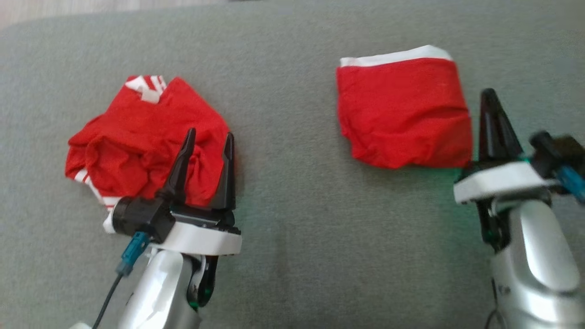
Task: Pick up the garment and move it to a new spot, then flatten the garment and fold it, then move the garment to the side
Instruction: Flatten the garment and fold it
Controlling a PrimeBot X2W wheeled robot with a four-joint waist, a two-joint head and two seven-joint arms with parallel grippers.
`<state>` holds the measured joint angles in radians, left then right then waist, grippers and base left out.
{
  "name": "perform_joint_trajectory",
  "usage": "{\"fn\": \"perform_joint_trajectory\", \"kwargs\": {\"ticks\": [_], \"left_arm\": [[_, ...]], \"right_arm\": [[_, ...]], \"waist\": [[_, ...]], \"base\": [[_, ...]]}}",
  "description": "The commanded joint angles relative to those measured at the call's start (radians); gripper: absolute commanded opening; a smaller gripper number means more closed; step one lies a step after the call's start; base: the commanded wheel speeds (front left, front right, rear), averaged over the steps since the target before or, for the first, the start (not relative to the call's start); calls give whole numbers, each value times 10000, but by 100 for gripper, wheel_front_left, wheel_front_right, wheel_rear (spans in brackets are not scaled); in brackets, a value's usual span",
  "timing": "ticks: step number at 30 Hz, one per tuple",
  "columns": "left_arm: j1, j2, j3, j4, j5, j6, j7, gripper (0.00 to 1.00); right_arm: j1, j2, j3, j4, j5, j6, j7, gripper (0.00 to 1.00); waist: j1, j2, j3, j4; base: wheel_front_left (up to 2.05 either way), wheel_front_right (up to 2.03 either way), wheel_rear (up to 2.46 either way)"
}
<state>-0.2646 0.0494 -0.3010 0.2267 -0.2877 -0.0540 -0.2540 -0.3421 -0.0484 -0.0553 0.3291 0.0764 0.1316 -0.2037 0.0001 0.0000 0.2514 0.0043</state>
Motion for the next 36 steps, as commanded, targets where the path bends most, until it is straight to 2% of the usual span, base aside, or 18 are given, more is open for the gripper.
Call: {"fn": "perform_joint_trajectory", "kwargs": {"ticks": [1,8,14,19,25,29,32,36], "left_arm": [[-361,10,211,-333,105,-34,-78,100],[-660,10,-36,-355,8,-35,-78,100],[-730,9,-119,-360,-27,-7,-78,100],[-758,9,-156,-349,-68,27,-78,100],[-695,9,-112,-337,-90,74,-78,100],[-698,9,-152,-380,-126,114,-78,100],[-738,9,-183,-402,-150,135,-78,100],[-760,9,-216,-378,-179,156,-78,100]], "right_arm": [[-431,-19,294,-80,-124,-9,98,0],[-2381,-19,184,2444,-399,-9,221,0],[-3225,-19,-296,4802,-916,-9,294,0],[-3710,-18,-440,5870,-1169,-9,-174,0],[-4066,-18,704,5743,-210,-9,-537,0],[-4000,-18,1889,5553,466,-9,-571,0],[-3882,-18,2658,6032,591,-9,-410,0],[-3858,-18,3180,6694,1087,-9,-66,0]], "waist": [[-1,0,287,275],[-1,0,803,923],[-1,0,934,1155],[-1,0,925,1232],[-1,0,820,1162],[-1,0,792,1114],[-1,0,794,1105],[-1,0,747,1099]], "base": [[0,0,0],[0,0,0],[0,0,0],[0,0,0],[0,0,0],[0,0,0],[0,0,0],[0,0,0]]}}
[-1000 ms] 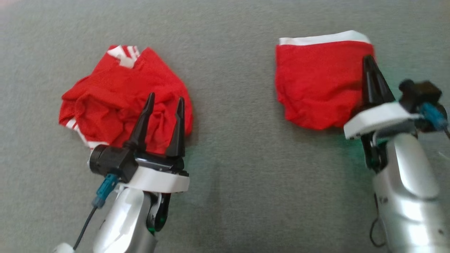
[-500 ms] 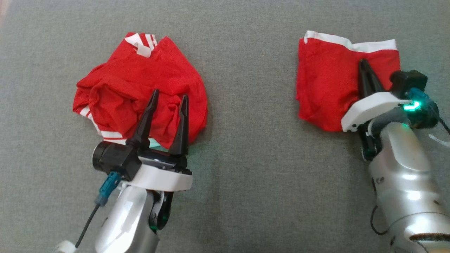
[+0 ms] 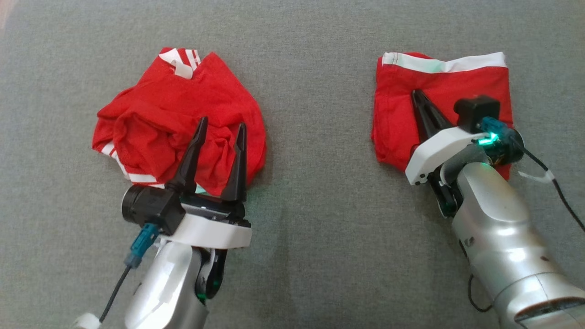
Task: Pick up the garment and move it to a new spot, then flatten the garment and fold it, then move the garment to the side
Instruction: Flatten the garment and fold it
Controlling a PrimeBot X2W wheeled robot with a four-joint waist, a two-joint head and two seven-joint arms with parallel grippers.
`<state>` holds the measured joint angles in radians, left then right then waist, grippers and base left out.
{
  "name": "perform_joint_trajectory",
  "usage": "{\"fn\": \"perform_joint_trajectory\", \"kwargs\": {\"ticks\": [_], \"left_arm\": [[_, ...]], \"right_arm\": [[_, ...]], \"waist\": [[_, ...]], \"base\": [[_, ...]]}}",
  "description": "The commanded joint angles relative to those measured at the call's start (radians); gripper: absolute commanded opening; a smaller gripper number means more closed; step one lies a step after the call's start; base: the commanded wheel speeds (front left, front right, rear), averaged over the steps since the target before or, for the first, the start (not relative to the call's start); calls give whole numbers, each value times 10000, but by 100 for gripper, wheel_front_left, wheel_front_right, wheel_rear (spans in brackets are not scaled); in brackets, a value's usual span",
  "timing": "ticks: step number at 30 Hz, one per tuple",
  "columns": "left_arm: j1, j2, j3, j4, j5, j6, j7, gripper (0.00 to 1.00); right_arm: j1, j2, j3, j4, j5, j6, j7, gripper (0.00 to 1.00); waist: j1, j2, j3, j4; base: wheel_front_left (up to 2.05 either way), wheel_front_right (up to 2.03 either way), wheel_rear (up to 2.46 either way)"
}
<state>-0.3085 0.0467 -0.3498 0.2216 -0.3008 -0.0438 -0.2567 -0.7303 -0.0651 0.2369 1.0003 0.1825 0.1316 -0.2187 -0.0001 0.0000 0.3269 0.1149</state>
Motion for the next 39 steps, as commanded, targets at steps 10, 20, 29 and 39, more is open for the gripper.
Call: {"fn": "perform_joint_trajectory", "kwargs": {"ticks": [10,20,29,39], "left_arm": [[-117,36,573,-333,41,60,-51,100],[107,36,745,-325,73,89,-51,100],[633,35,911,-173,30,93,-51,100],[825,35,976,-62,34,67,-51,100]], "right_arm": [[-202,147,-359,-381,-56,-9,-408,0],[1698,-62,-2332,-3757,-878,-9,-428,0],[4296,127,-2932,-6116,-1054,-9,-427,100],[5356,146,-2765,-7016,-418,-9,-424,100]], "waist": [[1,0,-520,-546],[1,0,-1184,-1293],[1,0,-1689,-1779],[1,0,-1804,-1880]], "base": [[0,0,0],[0,0,0],[0,0,0],[0,0,0]]}}
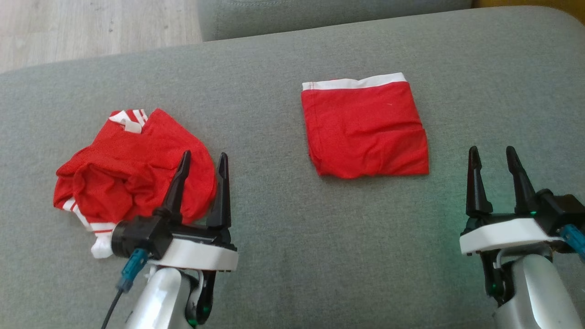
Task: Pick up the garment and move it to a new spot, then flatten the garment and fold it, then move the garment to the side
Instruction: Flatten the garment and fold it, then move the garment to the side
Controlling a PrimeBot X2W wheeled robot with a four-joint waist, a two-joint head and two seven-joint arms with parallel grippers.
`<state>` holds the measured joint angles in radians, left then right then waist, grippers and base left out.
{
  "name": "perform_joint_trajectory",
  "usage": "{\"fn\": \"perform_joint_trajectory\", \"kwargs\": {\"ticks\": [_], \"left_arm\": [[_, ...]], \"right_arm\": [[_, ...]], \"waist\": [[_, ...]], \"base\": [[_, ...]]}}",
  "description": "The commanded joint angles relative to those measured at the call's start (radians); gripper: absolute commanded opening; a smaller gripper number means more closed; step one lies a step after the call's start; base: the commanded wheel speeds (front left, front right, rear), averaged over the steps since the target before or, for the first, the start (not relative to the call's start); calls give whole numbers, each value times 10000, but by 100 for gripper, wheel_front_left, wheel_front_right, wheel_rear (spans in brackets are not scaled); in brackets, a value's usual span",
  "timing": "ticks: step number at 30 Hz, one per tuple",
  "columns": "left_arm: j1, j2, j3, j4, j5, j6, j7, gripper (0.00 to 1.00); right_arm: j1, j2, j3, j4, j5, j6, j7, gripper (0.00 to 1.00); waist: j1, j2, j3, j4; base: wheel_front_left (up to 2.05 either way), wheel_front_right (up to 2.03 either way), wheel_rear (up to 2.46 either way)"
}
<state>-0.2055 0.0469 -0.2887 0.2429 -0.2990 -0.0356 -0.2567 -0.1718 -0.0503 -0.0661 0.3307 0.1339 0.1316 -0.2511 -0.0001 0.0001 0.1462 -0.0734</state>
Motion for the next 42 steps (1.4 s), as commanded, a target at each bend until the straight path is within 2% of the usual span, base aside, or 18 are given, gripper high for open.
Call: {"fn": "perform_joint_trajectory", "kwargs": {"ticks": [1,8,14,20,23,27,33,34,35,42], "left_arm": [[-222,34,357,-277,21,-20,-51,100],[-402,33,247,-376,48,-55,-51,100],[-608,33,188,-446,93,-82,-51,100],[-834,33,90,-399,110,-132,-51,100],[-940,33,21,-387,87,-138,-51,100],[-987,33,-13,-380,53,-123,-51,100],[-1035,33,-32,-368,29,-94,-51,100],[-1052,33,-34,-365,25,-83,-51,100],[-1071,33,-37,-364,19,-71,-51,100],[-1058,33,16,-339,51,-32,-51,100]], "right_arm": [[-236,-1,278,-358,75,-9,-78,100],[-567,0,253,-486,-45,-9,301,100],[-1409,0,-111,151,-86,-9,1075,100],[-2526,0,78,1397,-36,-9,1924,100],[-3258,0,-139,2542,335,-9,2447,100],[-3943,1,-357,3817,774,-9,2681,100],[-4550,1,162,5341,227,-9,2671,100],[-4621,1,181,5505,49,-9,2590,29],[-4692,1,194,5627,-137,-9,2459,0],[-5041,-114,95,5891,-1477,-9,1666,0]], "waist": [[1,-1,16,19],[1,-1,329,282],[1,-1,811,575],[1,-1,1199,891],[1,-1,1364,1089],[1,-1,1447,1226],[1,-1,1536,1292],[1,-1,1540,1285],[1,-1,1535,1276],[1,-1,1374,1100]], "base": [[0,0,0],[0,0,0],[0,0,0],[0,0,0],[0,0,0],[0,0,0],[0,0,0],[0,0,0],[0,0,0],[0,0,0]]}}
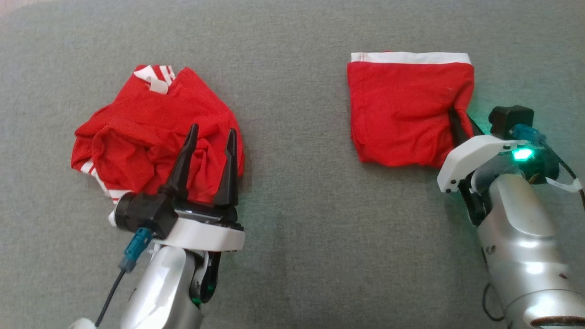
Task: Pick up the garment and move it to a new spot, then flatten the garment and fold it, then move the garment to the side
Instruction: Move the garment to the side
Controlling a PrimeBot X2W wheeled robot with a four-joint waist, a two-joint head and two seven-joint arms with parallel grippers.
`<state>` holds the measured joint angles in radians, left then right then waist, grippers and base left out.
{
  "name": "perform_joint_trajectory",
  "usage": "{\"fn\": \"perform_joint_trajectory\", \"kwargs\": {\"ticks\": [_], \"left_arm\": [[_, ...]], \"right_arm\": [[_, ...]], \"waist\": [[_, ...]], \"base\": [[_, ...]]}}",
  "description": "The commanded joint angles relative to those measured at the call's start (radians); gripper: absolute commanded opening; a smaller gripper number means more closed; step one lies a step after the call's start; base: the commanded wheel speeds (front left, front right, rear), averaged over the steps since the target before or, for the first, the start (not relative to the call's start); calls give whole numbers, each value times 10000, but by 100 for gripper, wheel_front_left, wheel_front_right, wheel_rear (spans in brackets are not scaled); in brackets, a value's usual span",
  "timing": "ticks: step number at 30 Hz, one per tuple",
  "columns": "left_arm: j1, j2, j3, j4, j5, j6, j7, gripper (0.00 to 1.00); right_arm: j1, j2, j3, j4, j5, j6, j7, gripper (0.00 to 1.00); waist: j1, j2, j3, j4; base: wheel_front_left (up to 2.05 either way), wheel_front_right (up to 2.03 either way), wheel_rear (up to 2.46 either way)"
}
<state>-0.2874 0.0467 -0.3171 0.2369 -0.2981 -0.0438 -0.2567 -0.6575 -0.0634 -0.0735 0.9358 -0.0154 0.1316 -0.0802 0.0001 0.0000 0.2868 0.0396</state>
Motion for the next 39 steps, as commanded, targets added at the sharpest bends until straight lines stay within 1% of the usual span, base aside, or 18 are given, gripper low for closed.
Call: {"fn": "perform_joint_trajectory", "kwargs": {"ticks": [1,6,9,12,15,19,21,24,27,29,32,39], "left_arm": [[-218,35,317,-267,53,47,-51,100],[-82,35,362,-201,87,27,-51,100],[-11,35,401,-235,102,20,-51,100],[41,35,405,-267,101,12,-51,100],[86,35,366,-314,92,16,-51,100],[69,35,401,-419,153,-9,-51,100],[32,35,434,-467,200,-30,-51,100],[-50,35,477,-522,255,-55,-51,100],[-137,35,497,-535,296,-89,-51,100],[-186,35,521,-540,319,-110,-51,100],[-259,35,539,-553,346,-145,-51,100],[-411,35,594,-549,381,-193,-51,100]], "right_arm": [[-226,-58,206,-177,-194,-9,-123,0],[-313,-643,715,-363,-908,-9,-218,0],[-284,-1158,1379,-453,-913,-9,-63,0],[-215,-1919,2028,-510,-467,-9,140,0],[-75,-2984,2616,-579,-53,-9,369,0],[42,-4361,3029,-620,301,-9,638,0],[47,-4819,3105,-645,478,-9,730,0],[-55,-5310,3019,-621,826,-9,979,0],[-137,-5825,3087,-535,734,-9,1095,0],[-210,-6091,2955,-386,656,-9,1138,0],[-360,-6310,2533,-164,434,-9,1128,0],[-508,-6146,1569,88,-189,-9,1091,0]], "waist": [[-1,0,-79,-69],[-1,0,-330,-256],[-1,0,-438,-348],[-1,0,-511,-384],[-1,0,-538,-367],[-1,0,-408,-332],[-1,0,-294,-306],[-1,0,-89,-263],[-1,0,102,-212],[-1,0,200,-191],[-1,0,331,-147],[-1,0,514,-89]], "base": [[0,0,0],[0,0,0],[0,0,0],[0,0,0],[0,0,0],[0,0,0],[0,0,0],[0,0,0],[0,0,0],[0,0,0],[0,0,0],[0,0,0]]}}
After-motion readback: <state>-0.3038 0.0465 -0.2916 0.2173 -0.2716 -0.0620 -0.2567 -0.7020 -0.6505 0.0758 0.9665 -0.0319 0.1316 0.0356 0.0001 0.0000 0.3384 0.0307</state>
